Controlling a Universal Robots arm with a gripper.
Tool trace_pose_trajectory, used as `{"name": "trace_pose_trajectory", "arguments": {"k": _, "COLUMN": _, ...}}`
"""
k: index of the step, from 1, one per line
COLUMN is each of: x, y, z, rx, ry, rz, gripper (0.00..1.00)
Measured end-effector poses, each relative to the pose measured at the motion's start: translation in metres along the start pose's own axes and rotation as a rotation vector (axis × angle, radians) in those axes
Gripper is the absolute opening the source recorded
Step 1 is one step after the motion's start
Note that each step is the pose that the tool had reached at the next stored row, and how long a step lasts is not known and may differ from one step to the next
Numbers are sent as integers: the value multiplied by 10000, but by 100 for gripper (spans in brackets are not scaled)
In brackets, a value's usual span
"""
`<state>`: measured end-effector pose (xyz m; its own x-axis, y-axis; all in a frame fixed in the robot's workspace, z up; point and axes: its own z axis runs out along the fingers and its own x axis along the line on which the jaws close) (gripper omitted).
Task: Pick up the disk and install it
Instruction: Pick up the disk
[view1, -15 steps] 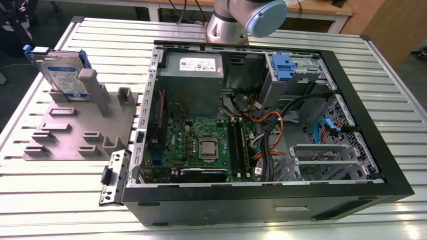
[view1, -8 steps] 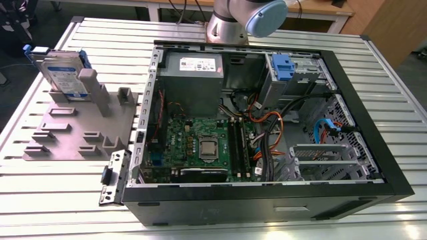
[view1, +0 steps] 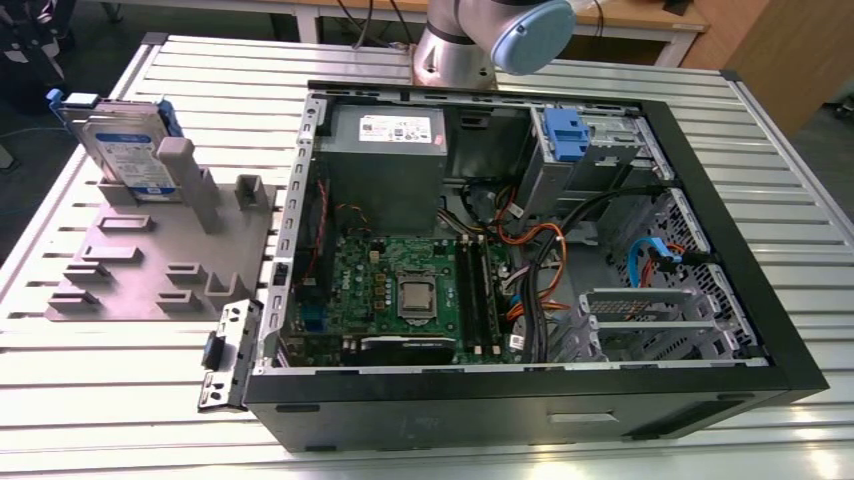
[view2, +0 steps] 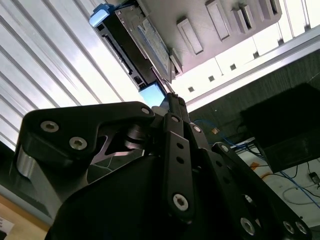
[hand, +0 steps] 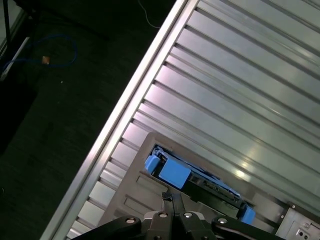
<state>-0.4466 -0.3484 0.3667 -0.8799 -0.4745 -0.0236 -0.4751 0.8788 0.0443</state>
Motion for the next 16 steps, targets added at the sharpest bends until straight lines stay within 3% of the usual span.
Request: {"name": "trace_pose_trajectory", "arguments": {"k": 16, "x": 0, "y": 0, "z": 0, "rx": -10, "ry": 19, "rz": -433, "gripper": 11}}
